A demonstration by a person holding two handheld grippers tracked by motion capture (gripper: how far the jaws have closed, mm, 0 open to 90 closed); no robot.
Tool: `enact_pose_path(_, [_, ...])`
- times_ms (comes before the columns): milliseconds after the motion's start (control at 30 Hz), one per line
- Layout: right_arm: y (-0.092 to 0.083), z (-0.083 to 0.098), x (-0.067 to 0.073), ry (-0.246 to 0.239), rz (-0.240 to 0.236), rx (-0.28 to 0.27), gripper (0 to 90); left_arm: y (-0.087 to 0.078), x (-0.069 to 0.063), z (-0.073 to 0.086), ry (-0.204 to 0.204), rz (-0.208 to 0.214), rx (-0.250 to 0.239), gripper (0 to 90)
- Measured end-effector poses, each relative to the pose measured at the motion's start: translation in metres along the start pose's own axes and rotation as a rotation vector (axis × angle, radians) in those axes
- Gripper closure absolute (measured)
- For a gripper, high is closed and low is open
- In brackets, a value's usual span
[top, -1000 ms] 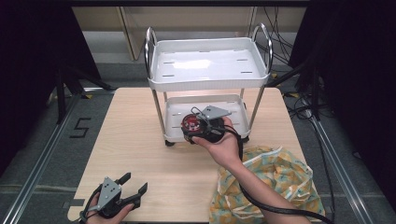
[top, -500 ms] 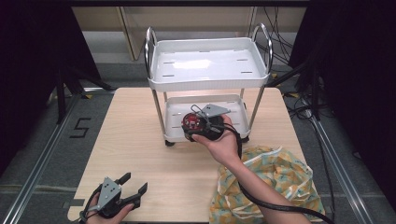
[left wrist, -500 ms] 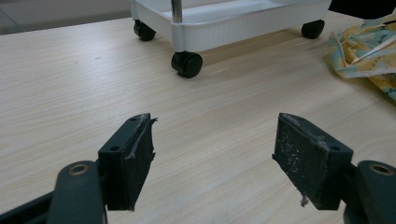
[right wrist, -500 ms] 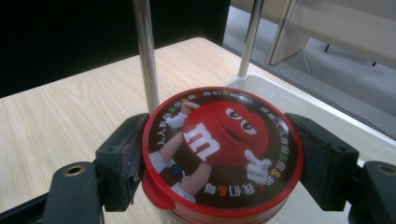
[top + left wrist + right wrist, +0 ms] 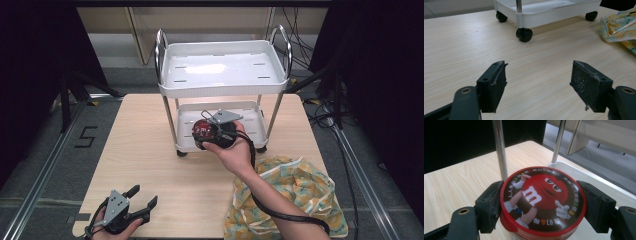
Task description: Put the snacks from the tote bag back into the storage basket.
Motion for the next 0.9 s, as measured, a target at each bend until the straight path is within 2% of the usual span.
enact_pose_path(167, [0.001,-0.002,0.001,0.010,0.001,-0.001,26.8,0.001,0.000,0.000,0.007,0.007,0.003,27.8])
enact_pose_path(200, [0.002,-0.003,0.000,-0.009,0.003,-0.011,26.8,0.000,0.000,0.000,0.007,0.007,0.004,27.8])
enact_pose_path(233, [0.003,-0.003,0.001,0.002,0.001,-0.006,26.9,0.001,0.000,0.000,0.006,0.006,0.003,27.8])
enact_pose_path(400, [0.007,-0.005,0.002,-0.009,0.005,-0.013,26.8,0.000,0.000,0.000,-0.001,0.002,-0.001,27.8])
enact_pose_path(500, [0.009,-0.006,0.004,0.002,0.003,0.004,26.8,0.000,0.000,0.000,0.000,0.003,-0.001,27.8])
enact_pose_path(667, [0.013,-0.007,0.004,-0.011,0.009,0.001,26.8,0.000,0.000,0.000,0.000,0.003,-0.001,27.8])
enact_pose_path(800, [0.016,-0.007,0.005,0.000,-0.002,0.011,26.8,0.000,0.000,0.000,0.001,0.003,0.002,27.8])
enact_pose_path(833, [0.017,-0.006,0.005,0.015,0.009,0.008,26.8,0.000,0.000,0.000,0.001,0.003,0.002,27.8])
enact_pose_path(900, [0.018,-0.007,0.003,0.003,0.008,0.011,26.8,0.000,0.000,0.000,0.001,0.003,0.002,27.8])
Point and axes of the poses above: each handheld gripper's, and its own axes: y roughly forward along the jaws, z roughly out of its underside, x roughly to its left, the point moved 5 cm from there along y, roughly forward along the jaws, and after that the axes turned 11 degrees about y, right-handed, at the moved point
